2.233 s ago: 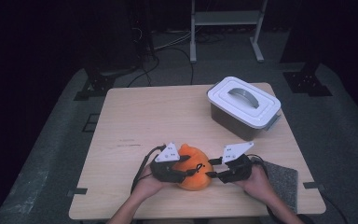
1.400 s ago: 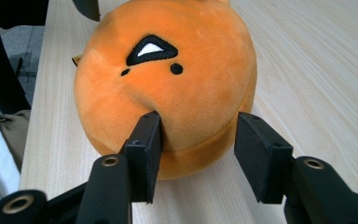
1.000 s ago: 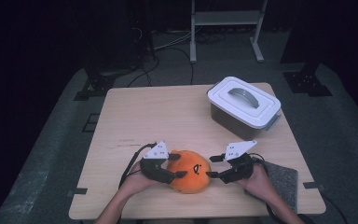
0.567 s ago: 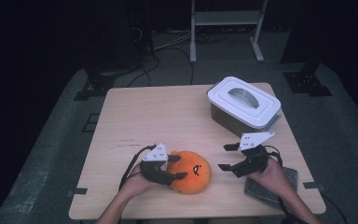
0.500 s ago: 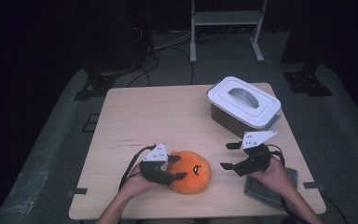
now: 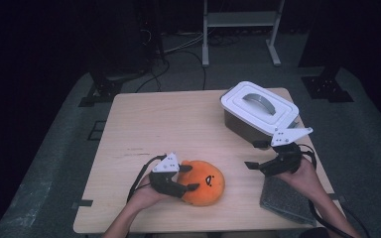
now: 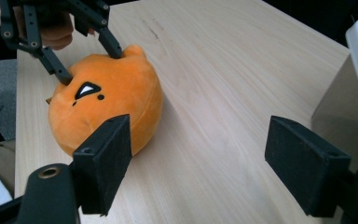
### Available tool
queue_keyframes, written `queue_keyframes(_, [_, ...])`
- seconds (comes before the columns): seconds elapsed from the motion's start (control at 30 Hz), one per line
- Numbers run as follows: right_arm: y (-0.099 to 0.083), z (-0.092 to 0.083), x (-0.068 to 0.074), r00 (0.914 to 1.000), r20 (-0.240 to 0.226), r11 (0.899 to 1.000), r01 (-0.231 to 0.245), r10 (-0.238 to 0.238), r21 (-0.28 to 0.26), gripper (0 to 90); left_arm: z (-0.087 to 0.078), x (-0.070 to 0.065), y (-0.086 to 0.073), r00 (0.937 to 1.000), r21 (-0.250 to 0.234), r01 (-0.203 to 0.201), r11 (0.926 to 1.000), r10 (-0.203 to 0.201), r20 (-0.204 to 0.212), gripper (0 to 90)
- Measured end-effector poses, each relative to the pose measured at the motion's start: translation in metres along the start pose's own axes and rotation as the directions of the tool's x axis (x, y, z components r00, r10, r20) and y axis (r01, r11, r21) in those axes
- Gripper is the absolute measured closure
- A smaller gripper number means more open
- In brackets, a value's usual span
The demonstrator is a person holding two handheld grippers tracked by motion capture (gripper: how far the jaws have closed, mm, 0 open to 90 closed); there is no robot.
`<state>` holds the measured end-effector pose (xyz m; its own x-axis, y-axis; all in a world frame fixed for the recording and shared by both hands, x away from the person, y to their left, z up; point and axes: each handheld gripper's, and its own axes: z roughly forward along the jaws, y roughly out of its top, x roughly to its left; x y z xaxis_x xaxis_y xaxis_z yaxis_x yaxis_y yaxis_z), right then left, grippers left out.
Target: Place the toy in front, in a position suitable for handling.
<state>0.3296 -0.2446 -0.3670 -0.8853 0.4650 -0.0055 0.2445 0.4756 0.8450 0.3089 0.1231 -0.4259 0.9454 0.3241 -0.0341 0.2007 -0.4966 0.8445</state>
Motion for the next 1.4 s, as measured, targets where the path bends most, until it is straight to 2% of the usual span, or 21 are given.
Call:
queue_keyframes(0.23, [0.002, -0.005, -0.002, 1.0, 0.002, 1.0, 0.006, -0.006, 0.011, 21.3, 0.0, 0.0, 0.0, 1.0, 0.008, -0.009, 0.9999, 0.009, -0.003, 32.5])
queue_keyframes(0.47, [-0.009, -0.014, -0.005, 0.9999, 0.012, 1.0, -0.002, 0.002, 0.031, 21.0, 0.001, 0.0, 0.0, 1.0, 0.006, -0.007, 1.0, 0.007, -0.003, 32.1])
queue_keyframes(0.9, [-0.05, -0.033, -0.007, 0.9985, 0.032, 0.996, -0.047, 0.044, 0.079, 21.9, 0.002, 0.0, 0.0, 1.0, 0.002, -0.003, 1.0, 0.003, -0.003, 31.6])
queue_keyframes(1.07, [-0.071, -0.031, -0.007, 0.9975, 0.025, 0.99, -0.068, 0.066, 0.121, 22.4, 0.002, 0.001, 0.0, 1.0, 0.0, 0.001, 1.0, -0.001, -0.003, 31.5])
queue_keyframes(1.4, [-0.105, -0.017, -0.005, 0.9973, -0.009, 0.976, -0.07, 0.073, 0.205, 26.1, 0.002, 0.001, 0.0, 1.0, 0.001, -0.001, 1.0, 0.001, -0.003, 31.3])
